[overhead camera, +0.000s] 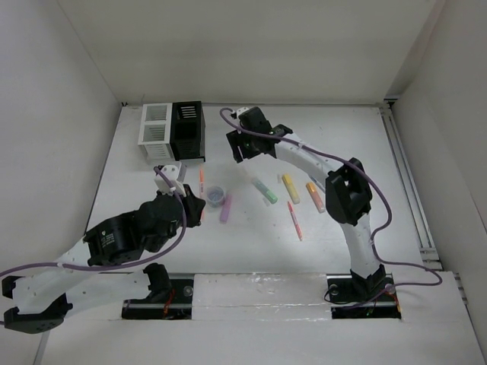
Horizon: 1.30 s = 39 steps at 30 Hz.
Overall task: Sort the stationery into containers
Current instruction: Close the pen cap on the pen.
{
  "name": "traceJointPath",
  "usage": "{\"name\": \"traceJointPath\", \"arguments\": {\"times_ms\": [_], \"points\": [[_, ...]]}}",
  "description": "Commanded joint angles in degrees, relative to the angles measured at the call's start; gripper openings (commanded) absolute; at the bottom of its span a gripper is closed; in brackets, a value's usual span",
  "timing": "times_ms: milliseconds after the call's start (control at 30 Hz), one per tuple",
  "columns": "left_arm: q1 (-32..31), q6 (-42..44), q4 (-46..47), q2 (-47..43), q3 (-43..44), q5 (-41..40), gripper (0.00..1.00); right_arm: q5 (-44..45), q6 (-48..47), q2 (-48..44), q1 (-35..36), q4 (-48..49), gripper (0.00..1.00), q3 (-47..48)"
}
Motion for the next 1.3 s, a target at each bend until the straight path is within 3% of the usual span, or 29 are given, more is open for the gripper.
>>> {"name": "traceJointPath", "arguments": {"times_ms": [0,867,1267], "points": [[0.26,1.14,3.18,-0.35,-1.01,0.18,0.00,-1.61,-2.43,2.77,0.48,-2.23,0.67,5.51],[0.26,-0.45,3.71,0.70,-2.15,-1.49,0.00,-0.46,-3.49,12.00,0.48,-7.33,0.52,7.19],[0.26,-0.45,3.71,0.70,-2.15,-1.49,0.00,0.59,-4.01,14.54,1.01,-7.86,0.50,9.56]]}}
